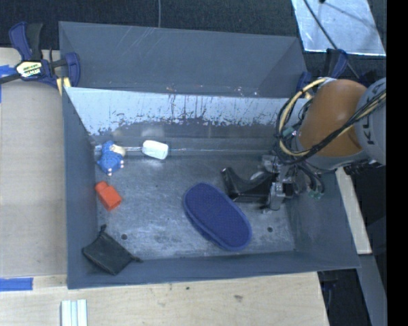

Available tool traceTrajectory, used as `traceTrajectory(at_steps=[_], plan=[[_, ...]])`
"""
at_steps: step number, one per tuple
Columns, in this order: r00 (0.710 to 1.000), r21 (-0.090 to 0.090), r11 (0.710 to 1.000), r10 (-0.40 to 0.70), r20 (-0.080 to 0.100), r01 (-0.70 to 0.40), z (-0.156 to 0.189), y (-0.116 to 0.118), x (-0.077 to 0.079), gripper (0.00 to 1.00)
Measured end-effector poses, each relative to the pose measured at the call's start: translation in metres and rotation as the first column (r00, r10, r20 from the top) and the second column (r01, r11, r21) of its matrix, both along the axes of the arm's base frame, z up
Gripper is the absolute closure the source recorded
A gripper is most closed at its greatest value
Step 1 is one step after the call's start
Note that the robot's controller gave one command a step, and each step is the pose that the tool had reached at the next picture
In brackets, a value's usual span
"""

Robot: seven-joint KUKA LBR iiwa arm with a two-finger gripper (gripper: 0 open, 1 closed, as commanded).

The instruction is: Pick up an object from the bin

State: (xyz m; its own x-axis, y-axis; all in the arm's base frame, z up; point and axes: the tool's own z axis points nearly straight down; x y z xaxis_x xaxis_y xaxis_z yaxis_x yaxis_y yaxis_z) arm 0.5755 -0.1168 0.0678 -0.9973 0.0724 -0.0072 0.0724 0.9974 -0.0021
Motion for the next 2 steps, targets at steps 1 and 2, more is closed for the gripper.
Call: traceTrajectory(at_steps=[1,2], plan=[[1.0,0.001,1.0,0.002,-0.005,-0.002,0.049,0.0,0.0,1.0],[1.0,0.001,1.0,0.002,-0.004,-0.002,0.109,0.0,0.001,1.0]])
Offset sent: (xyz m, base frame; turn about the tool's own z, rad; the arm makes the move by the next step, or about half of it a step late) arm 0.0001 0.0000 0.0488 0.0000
